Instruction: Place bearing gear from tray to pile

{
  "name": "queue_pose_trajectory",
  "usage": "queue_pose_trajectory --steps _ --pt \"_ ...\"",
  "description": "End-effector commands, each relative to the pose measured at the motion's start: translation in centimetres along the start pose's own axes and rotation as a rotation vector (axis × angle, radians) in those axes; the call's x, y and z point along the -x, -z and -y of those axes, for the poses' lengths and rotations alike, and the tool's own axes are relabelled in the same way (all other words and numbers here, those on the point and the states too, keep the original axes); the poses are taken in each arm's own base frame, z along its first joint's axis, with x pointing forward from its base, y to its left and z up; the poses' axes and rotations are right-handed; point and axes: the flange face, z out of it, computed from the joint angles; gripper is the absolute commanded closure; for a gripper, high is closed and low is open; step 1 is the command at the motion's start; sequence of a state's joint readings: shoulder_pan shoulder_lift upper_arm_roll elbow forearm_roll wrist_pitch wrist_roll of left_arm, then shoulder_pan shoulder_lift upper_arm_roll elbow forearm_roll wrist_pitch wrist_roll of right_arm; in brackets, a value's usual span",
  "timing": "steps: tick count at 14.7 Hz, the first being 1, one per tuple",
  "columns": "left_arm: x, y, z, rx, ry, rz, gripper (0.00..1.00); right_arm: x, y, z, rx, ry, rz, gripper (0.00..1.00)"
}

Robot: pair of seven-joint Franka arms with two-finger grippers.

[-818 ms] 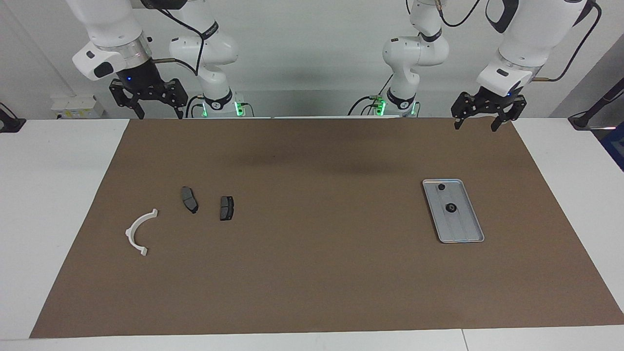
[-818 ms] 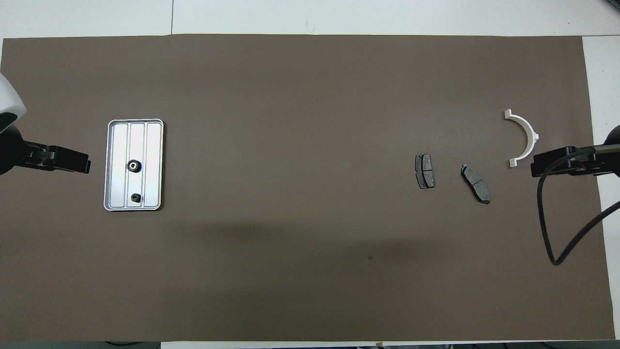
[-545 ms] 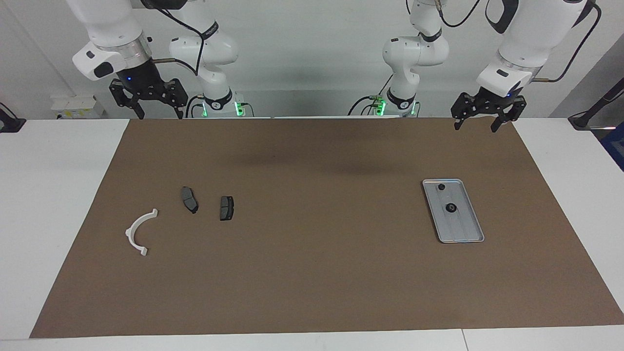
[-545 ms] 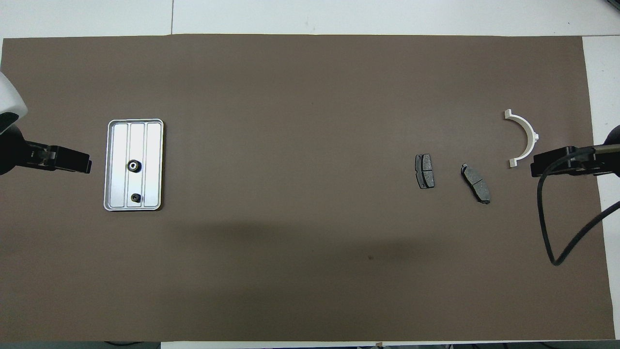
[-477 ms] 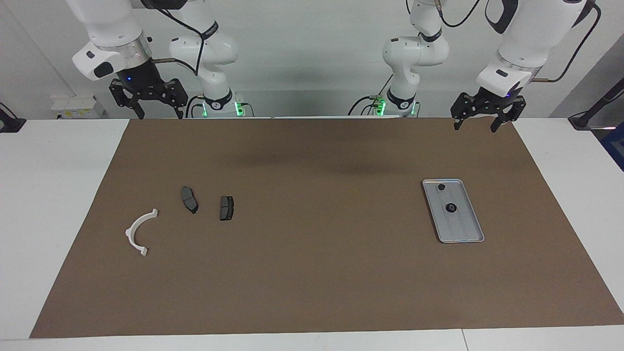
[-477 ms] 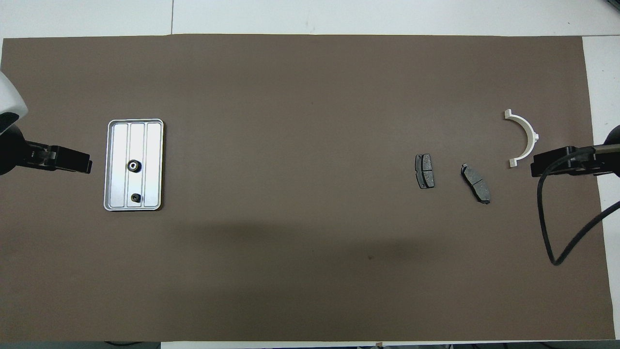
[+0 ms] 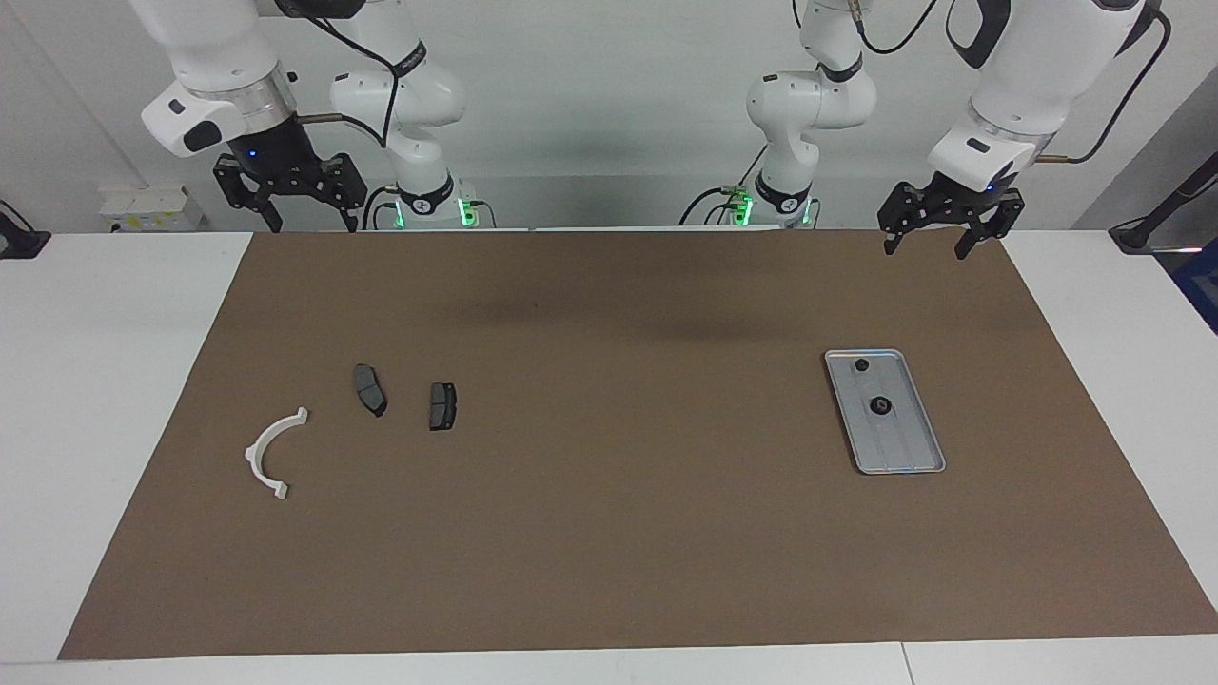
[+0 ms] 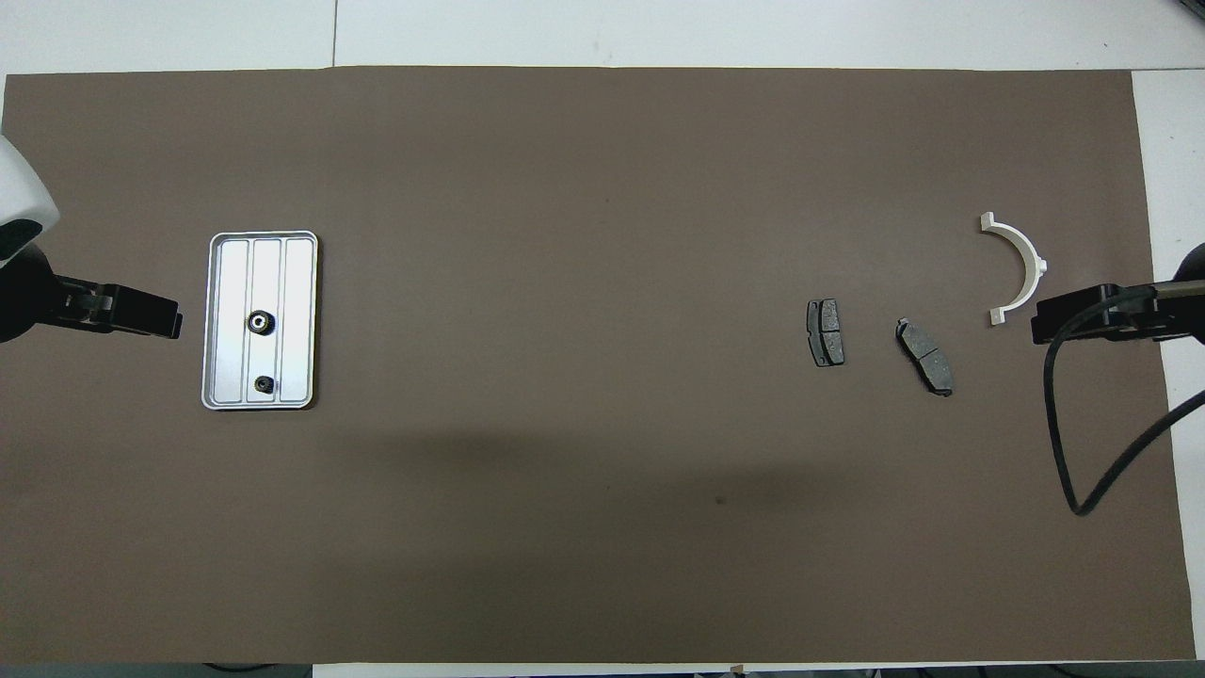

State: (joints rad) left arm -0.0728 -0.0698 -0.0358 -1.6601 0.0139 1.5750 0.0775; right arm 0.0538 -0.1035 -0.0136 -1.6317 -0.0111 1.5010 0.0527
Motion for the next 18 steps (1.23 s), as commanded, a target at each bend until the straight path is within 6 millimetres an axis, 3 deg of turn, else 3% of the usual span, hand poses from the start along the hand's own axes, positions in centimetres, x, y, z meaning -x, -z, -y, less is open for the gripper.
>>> queue_pose_trajectory --steps 1,4,6,9,18 --pt "0.1 -0.1 0.3 0.02 0.048 -0.007 0.0 0.1 -0.1 -0.1 0.009 -0.017 0.001 0.0" --pt "0.0 -0.4 0.3 0.024 0.075 -0.018 0.0 0.1 -0.1 0.0 0.008 -0.016 0.001 0.0" --pt "0.3 -1.9 0.3 0.022 0.072 -0.032 0.0 0.1 -0.1 0.0 0.008 -0.016 0.001 0.0" --pt "1.2 -5.6 0.5 0.017 0.077 -0.067 0.0 0.1 -0.1 0.0 0.008 -0.014 0.001 0.0" --pt "0.1 -18.0 2.1 0.023 0.094 -0.009 0.0 0.1 0.0 0.7 0.002 0.0 -0.006 0.0"
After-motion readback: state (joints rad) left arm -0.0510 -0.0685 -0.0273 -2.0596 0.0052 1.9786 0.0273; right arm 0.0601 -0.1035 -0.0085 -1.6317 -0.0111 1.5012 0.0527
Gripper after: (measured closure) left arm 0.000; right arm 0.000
